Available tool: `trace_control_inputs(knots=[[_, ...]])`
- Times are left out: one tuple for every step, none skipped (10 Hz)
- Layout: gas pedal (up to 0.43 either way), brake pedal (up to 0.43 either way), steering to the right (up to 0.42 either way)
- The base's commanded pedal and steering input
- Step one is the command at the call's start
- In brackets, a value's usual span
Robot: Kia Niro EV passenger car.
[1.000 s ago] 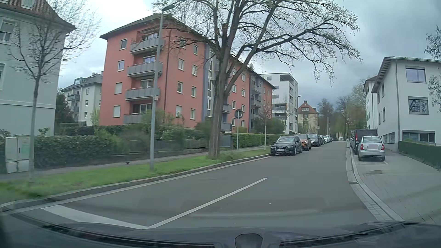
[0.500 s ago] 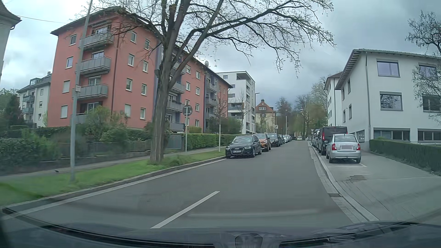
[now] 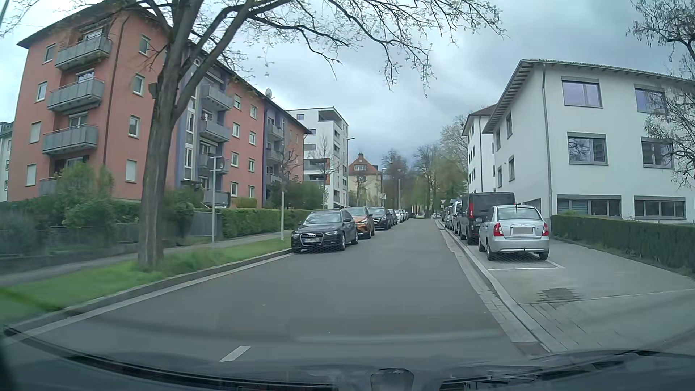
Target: Follow the waypoints while adhering to traffic rules and regulations
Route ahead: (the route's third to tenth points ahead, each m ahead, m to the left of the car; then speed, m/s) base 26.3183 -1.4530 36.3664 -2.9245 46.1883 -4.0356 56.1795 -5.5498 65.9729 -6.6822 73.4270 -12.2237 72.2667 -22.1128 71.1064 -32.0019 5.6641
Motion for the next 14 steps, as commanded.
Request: trace_control_inputs(knots=[[0.228,0.000,0.143],[0.228,0.000,0.125],[0.228,0.000,0.107],[0.248,0.000,0.092],[0.248,0.000,0.081],[0.248,0.000,0.071],[0.248,0.000,0.062],[0.248,0.000,0.052],[0.248,0.000,0.042],[0.248,0.000,0.031],[0.248,0.000,0.022],[0.248,0.000,0.016],[0.248,0.000,0.013],[0.248,0.000,0.011]])
